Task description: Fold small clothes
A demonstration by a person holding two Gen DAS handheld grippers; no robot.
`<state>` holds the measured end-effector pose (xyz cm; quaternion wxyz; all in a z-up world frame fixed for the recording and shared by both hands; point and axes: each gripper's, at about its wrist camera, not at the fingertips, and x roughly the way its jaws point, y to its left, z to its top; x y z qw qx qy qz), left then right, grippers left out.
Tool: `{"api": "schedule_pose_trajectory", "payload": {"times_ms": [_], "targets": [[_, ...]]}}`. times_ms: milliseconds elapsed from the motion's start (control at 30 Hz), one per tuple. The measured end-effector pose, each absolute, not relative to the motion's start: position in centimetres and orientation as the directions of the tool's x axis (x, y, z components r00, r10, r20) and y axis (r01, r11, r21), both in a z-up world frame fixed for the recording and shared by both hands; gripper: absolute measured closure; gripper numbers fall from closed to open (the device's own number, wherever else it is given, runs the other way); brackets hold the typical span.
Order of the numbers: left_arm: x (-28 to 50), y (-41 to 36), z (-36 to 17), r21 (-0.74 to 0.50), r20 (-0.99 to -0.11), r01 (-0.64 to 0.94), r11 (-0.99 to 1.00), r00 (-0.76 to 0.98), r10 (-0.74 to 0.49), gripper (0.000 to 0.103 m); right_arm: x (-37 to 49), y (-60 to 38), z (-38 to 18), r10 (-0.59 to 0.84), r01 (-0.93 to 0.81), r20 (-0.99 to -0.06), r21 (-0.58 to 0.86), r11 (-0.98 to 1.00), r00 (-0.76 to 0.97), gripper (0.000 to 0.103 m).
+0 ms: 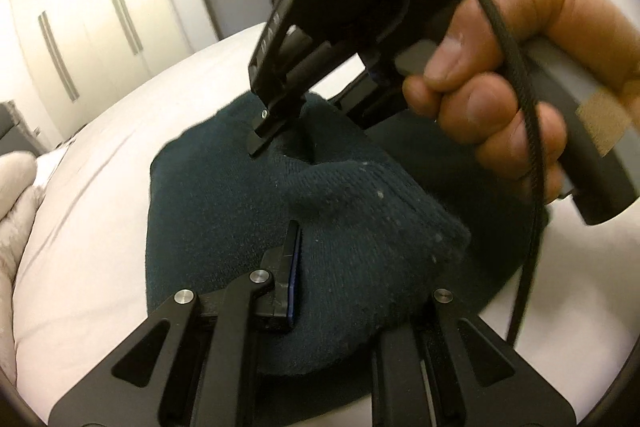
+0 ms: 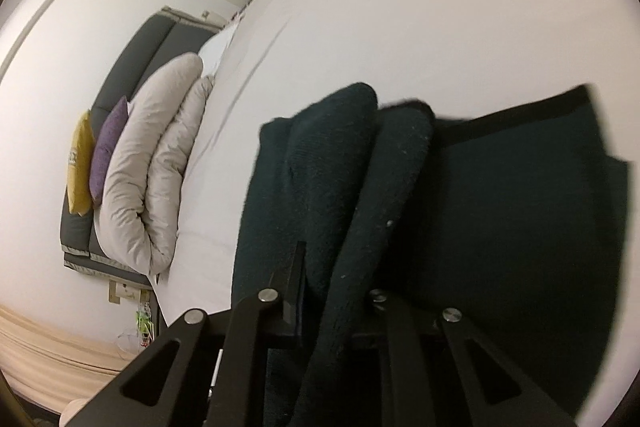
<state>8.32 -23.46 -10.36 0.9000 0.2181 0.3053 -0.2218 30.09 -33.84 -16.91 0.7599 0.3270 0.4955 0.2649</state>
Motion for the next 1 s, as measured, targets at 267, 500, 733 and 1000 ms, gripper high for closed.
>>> {"api": "schedule_pose_trajectory", "payload": {"times_ms": [267, 500, 733, 1000], "targets": [[7.0, -29.6, -11.0, 0.260, -0.656, 0.609, 0.749, 0.681, -0.325, 0.092, 28.8, -41.3, -17.8, 0.701, -0.016, -0.569, 0.772, 0.636, 0.430, 0.089], [7.2, -31.4, -12.4, 0.264, -0.674, 0.616, 0.743, 0.668, -0.315, 0.092, 27.5, -44.6, -20.0, 0.692, 0.030, -0.543, 0.796, 0.604, 0.476, 0.089], [10.1, -30.7, -12.3, 0.233, -0.727, 0.619, 0.750, 0.624, -0.288, 0.085, 27.6, -45.1, -21.6, 0.718, 0.054, -0.531, 0.819, 0.571, 0.450, 0.087], [5.7, -24.7, -10.1, 0.198, -0.697, 0.644, 0.739, 0.622, -0.355, 0.017, 22.9, -48.4, -18.5, 0.611, 0.118, -0.509, 0.817, 0.564, 0.606, 0.066]]}}
